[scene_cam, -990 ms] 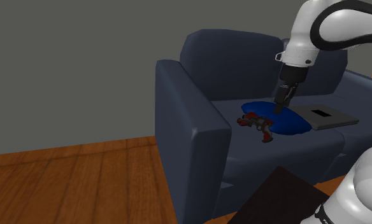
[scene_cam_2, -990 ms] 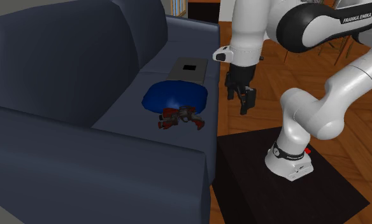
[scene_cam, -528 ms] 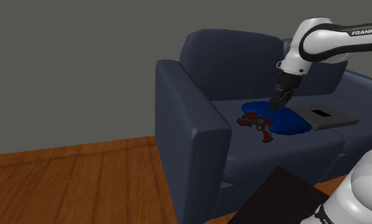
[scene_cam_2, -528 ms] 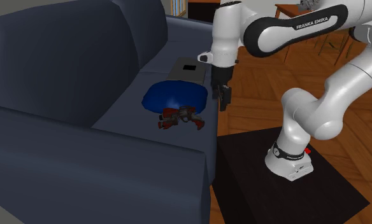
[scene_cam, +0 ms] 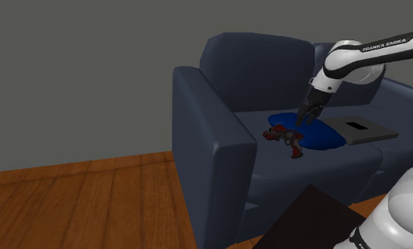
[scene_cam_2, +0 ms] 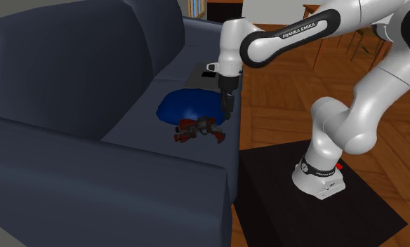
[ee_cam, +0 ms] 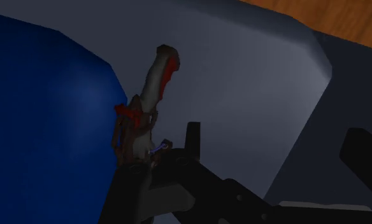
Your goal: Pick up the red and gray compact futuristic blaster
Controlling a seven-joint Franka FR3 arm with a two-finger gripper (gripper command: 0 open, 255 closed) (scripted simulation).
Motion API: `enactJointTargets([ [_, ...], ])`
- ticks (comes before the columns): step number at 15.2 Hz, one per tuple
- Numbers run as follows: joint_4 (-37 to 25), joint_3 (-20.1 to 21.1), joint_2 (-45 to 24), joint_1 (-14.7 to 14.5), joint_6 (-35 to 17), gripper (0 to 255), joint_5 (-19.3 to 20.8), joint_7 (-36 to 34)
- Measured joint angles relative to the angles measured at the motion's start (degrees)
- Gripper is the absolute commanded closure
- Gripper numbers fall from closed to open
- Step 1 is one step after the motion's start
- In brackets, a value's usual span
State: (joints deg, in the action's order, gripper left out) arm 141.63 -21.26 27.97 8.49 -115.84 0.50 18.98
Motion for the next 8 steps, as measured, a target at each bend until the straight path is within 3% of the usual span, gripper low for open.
enactJointTargets([
  [4, -3.0, -6.1, -7.7, -0.1, -5.0, 0, -4.1, 5.7],
  [8, -6.1, -12.0, -16.1, -0.8, -9.3, 0, -11.0, 12.8],
])
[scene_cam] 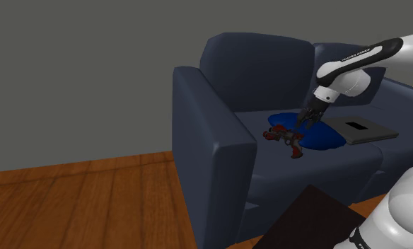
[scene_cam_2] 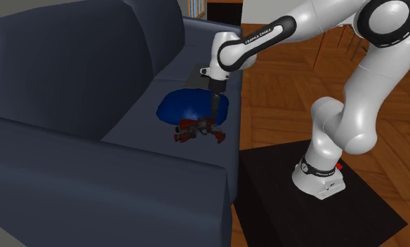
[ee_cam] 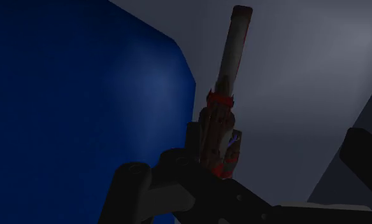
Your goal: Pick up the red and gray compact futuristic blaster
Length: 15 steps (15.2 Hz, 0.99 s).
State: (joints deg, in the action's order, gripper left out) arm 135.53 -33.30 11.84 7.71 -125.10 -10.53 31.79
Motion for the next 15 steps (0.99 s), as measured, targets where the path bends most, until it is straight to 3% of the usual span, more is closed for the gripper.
enactJointTargets([
  [2, -1.4, -1.8, -3.3, -0.2, -1.0, 0, -3.4, 2.9],
  [9, 0.0, -2.9, -7.6, -0.7, -5.2, 0, -8.0, 7.3],
  [10, 0.0, -2.9, -7.9, -0.7, -5.4, 255, -8.2, 7.6],
  [15, 0.1, -3.0, -8.1, -0.8, -5.7, 255, -8.5, 7.8],
])
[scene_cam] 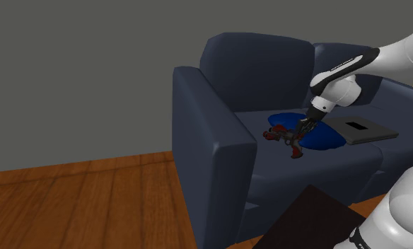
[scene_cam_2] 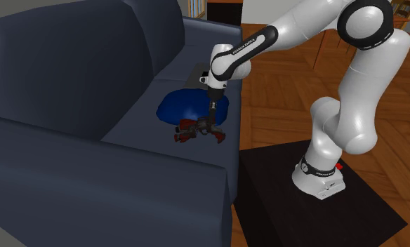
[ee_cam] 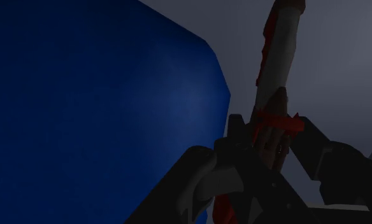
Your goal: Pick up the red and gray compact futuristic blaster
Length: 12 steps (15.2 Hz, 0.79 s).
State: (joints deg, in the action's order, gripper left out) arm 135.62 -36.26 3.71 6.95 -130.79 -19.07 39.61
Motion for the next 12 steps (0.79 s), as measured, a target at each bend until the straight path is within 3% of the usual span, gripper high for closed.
enactJointTargets([
  [5, 0.0, 0.0, 0.0, 0.0, 0.0, 255, 0.0, 0.0],
  [12, -1.7, 0.6, 3.4, 0.4, 3.9, 255, 3.6, -3.6],
])
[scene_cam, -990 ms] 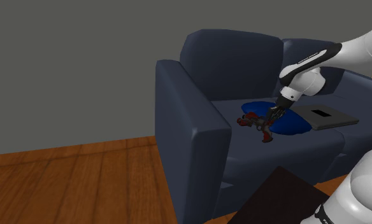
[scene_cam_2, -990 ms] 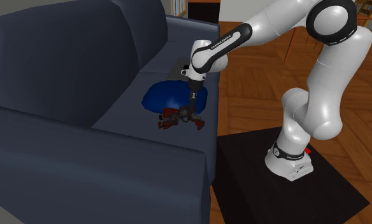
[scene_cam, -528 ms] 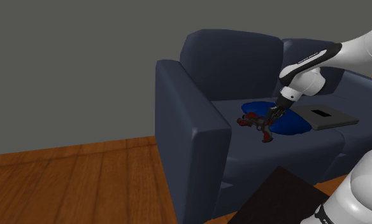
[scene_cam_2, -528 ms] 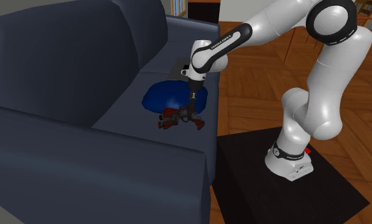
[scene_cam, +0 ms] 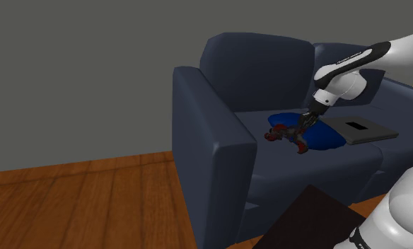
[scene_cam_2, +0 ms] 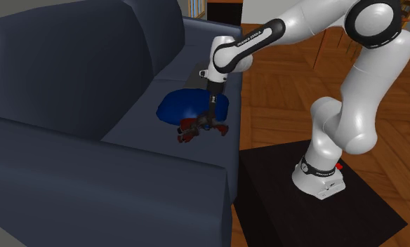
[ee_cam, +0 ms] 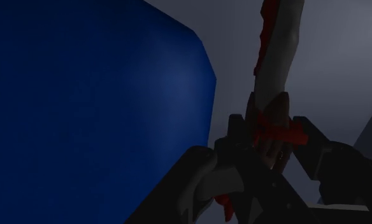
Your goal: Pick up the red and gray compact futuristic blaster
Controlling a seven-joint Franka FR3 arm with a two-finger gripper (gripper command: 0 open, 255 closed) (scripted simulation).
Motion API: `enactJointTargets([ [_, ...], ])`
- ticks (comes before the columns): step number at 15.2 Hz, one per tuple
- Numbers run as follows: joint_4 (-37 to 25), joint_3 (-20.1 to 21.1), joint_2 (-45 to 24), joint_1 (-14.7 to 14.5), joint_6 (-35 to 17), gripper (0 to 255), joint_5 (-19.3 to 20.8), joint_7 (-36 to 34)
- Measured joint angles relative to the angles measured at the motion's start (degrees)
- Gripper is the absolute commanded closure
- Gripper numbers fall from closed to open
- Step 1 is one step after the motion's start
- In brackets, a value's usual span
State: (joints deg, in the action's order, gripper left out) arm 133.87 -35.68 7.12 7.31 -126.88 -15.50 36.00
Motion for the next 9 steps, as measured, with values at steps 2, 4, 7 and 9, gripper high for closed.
enactJointTargets([
  [2, -0.7, 0.1, 0.9, 0.2, 1.4, 255, 0.9, -0.8],
  [4, -1.2, 0.4, 2.0, 0.3, 2.6, 255, 1.8, -1.9],
  [7, -2.8, 0.7, 3.1, 0.6, 4.9, 255, 2.9, -3.0],
  [9, -3.5, 0.9, 3.7, 0.6, 6.0, 255, 3.4, -3.7],
])
